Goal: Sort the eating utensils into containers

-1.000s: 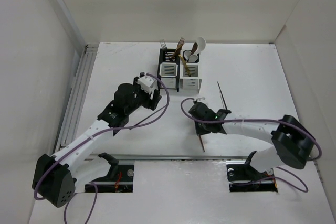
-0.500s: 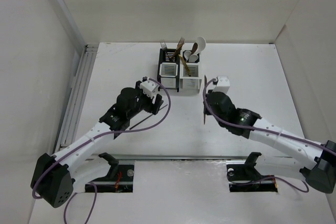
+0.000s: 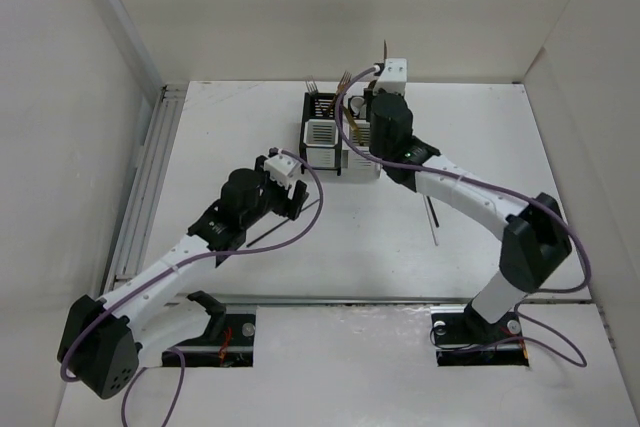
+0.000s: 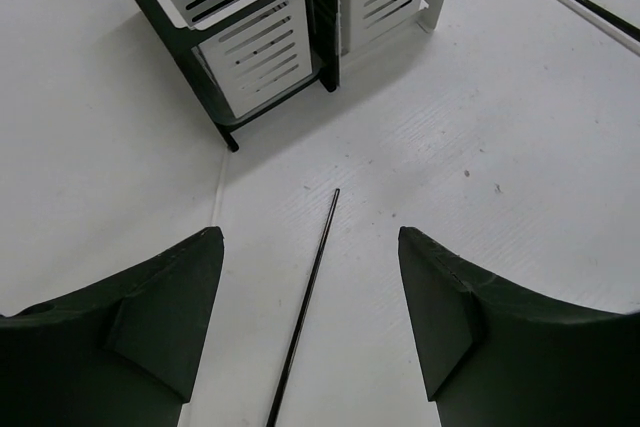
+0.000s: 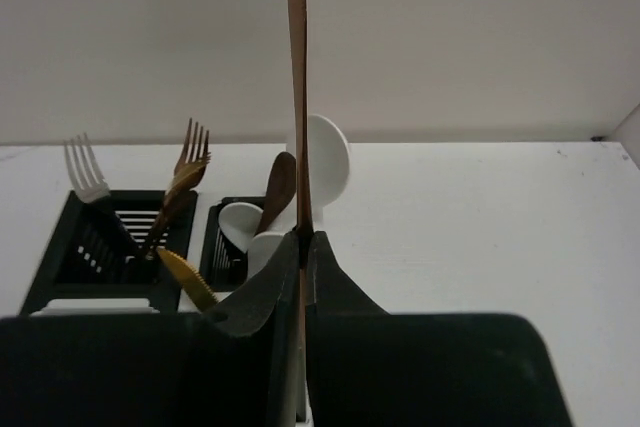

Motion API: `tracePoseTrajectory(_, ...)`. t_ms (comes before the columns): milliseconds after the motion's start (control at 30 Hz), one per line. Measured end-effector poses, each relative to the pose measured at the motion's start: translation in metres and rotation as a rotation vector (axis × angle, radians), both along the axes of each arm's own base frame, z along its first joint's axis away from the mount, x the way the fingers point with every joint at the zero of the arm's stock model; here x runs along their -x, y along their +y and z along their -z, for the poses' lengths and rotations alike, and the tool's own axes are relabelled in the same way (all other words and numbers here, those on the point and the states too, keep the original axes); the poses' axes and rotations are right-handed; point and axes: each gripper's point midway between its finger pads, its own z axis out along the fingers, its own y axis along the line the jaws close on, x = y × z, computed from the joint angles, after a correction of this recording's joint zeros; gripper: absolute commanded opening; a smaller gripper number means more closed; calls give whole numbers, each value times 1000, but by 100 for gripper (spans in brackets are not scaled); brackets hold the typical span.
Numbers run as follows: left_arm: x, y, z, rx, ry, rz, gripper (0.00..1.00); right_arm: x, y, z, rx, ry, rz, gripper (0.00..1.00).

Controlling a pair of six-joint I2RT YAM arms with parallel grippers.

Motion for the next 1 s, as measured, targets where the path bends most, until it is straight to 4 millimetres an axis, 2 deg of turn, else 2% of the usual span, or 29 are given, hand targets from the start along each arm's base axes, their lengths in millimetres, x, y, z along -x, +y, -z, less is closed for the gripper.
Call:
tracePoseTrajectory(67,-3,4,0,2,1,-19,68,-18,0,15,41,5,-8,0)
tracePoseTrajectory(200,-12,18,4,4,16,-74,68,-42,9,40,82,19,-67,0)
tracePoseTrajectory(467,-28,38,28,-26,86,-152,68,-63,22,53,30,-23,-145,0)
tracePoseTrajectory(600,-31,43,34,-35,101,-170,68,-59,25,69,-24,-13,-159,0)
tracePoseTrajectory(800,-31,44,43,-73,110,-136,72,-42,31,122,-46,85,-187,0)
tracePoseTrajectory(933,-26,45,52,-143,109,-76,72,-34,36,136,-62,111,-202,0)
tracePoseTrajectory(967,-25,47,54,-163,110,-66,72,-33,36,138,-66,114,-203,4)
tracePoseTrajectory(1000,-24,48,57,-182,113,-59,72,-32,37,140,-68,117,-204,13)
